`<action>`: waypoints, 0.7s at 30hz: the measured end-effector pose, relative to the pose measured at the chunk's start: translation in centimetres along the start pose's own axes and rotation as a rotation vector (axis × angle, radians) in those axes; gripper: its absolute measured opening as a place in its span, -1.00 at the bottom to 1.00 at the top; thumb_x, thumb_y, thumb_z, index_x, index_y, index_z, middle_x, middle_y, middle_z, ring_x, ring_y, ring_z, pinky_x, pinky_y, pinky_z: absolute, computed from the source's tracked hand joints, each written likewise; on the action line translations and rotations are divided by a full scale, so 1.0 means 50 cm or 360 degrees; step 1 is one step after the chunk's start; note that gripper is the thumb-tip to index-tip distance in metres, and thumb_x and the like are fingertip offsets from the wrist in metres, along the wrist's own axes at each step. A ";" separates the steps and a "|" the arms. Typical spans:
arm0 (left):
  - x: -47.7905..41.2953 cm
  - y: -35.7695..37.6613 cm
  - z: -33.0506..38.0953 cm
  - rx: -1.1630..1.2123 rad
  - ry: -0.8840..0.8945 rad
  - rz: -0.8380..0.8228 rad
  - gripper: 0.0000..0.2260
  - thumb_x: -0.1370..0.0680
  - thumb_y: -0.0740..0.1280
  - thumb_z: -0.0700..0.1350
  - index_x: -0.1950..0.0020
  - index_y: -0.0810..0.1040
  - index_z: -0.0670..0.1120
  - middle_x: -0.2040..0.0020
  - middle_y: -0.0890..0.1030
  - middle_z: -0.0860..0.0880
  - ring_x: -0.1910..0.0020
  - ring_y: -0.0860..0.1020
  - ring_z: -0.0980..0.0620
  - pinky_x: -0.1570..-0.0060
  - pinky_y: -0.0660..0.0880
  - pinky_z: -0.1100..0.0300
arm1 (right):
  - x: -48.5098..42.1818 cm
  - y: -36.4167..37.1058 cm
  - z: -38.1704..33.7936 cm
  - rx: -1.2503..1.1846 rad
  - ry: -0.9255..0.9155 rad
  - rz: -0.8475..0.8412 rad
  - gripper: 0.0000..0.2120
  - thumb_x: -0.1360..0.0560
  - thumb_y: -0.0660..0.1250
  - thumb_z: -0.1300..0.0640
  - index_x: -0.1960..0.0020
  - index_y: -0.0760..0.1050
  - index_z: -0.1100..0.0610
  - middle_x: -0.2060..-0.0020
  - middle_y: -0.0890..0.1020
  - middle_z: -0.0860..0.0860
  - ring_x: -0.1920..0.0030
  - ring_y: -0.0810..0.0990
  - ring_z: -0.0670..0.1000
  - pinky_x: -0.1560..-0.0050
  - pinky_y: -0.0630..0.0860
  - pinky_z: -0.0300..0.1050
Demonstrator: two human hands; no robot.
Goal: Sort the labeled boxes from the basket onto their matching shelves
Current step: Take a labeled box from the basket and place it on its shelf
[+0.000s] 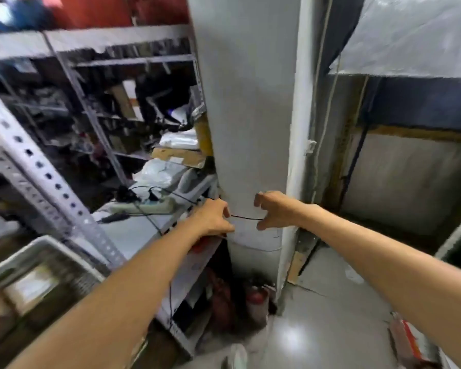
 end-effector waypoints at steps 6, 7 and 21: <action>0.258 -0.029 -0.297 0.0040 -0.0539 0.0153 -0.66 -0.41 0.43 0.08 -0.03 0.58 -0.12 0.02 0.62 -0.10 0.10 0.55 -0.05 0.04 0.56 0.00 | -0.068 0.100 -0.334 0.0092 -0.0624 -0.0171 -0.57 -0.39 0.44 0.03 -0.14 0.45 0.25 -0.02 0.57 0.14 0.03 0.52 0.13 0.10 0.42 -0.01; 0.302 -0.033 -0.338 0.0062 -0.0632 0.0192 -0.66 -0.41 0.44 0.09 -0.04 0.58 -0.11 0.02 0.62 -0.09 0.08 0.55 -0.05 0.01 0.56 0.00 | -0.077 0.114 -0.387 0.0102 -0.0705 -0.0204 -0.57 -0.41 0.44 0.03 -0.15 0.43 0.24 -0.03 0.55 0.14 0.04 0.49 0.11 0.10 0.42 -0.01; 0.738 -0.008 -0.798 0.0332 -0.1469 0.0282 -0.62 -0.44 0.43 0.05 -0.19 0.50 -0.06 -0.05 0.57 -0.02 0.02 0.52 -0.01 0.06 0.50 0.12 | -0.201 0.334 -0.963 0.0172 -0.1306 -0.0582 -0.50 -0.36 0.47 0.00 -0.19 0.39 0.17 -0.06 0.50 0.02 0.00 0.49 0.05 0.01 0.52 -0.01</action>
Point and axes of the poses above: each hand's wrist, its own x-axis away from the middle knuckle, its own y-axis out of the palm, z = x × y, the point moved 2 cm from there along -x, towards the middle knuckle
